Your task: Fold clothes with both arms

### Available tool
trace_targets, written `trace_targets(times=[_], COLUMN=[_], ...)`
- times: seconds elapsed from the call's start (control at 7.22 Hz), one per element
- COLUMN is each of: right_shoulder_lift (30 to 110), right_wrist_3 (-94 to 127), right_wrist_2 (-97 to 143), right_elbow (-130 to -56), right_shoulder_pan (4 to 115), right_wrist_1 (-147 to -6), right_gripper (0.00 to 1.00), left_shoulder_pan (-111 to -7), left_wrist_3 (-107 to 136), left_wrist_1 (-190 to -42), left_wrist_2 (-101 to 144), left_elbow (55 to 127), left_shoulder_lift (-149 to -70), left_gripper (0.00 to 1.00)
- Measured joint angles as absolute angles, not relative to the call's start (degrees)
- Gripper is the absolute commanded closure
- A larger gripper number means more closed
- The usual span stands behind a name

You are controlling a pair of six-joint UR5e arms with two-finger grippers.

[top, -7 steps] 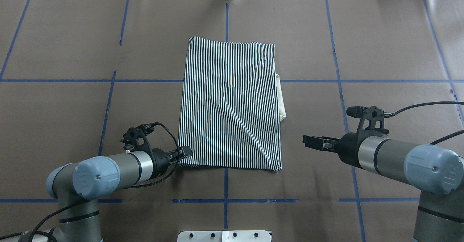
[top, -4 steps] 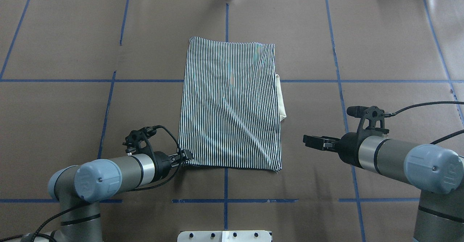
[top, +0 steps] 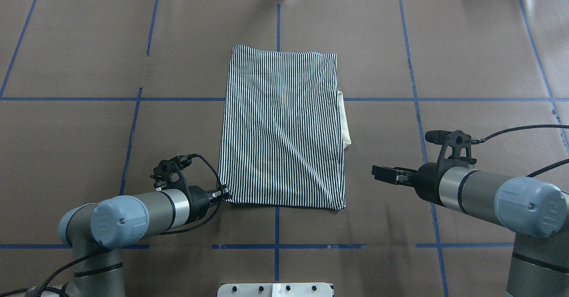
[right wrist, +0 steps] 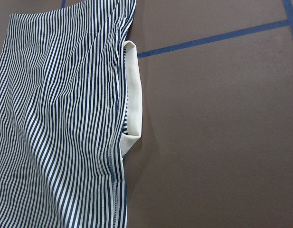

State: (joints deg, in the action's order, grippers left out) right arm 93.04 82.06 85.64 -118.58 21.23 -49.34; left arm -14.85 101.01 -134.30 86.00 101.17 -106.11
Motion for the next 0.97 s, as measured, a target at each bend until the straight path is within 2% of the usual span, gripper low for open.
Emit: trace_targets(times=[0.28,0.42,0.55,0.69,0.97], right_shoulder_lift=[89.3,83.9,77.2,71.5,67.2], right_wrist_3=[92.7,100.0,106.0,110.3,114.2], right_wrist_2=[85.0,84.5,84.2,84.0,84.3], right_elbow=[-118.5,-118.5,-118.2,-117.2,-113.8], right_shoulder_pan=[21.0,20.8,20.5,19.7,18.7], right_wrist_1=[-54.3,-62.0,-71.9,-79.8,-85.4], right_gripper=[0.06,0.09,0.2,0.23,0.23], left_shoulder_pan=[-14.9,-14.9,-14.9,-14.9,-14.8], left_wrist_3=[100.9,100.9,100.9,100.9,100.8], left_wrist_1=[-134.3,-134.3,-134.3,-134.3,-134.3], left_wrist_2=[86.0,86.0,86.0,86.0,86.0], left_elbow=[101.5,101.6,101.6,101.6,101.6], left_shoulder_lift=[-106.3,-106.6,-106.8,-107.0,-107.1], left_gripper=[1.0,1.0,1.0,1.0,1.0])
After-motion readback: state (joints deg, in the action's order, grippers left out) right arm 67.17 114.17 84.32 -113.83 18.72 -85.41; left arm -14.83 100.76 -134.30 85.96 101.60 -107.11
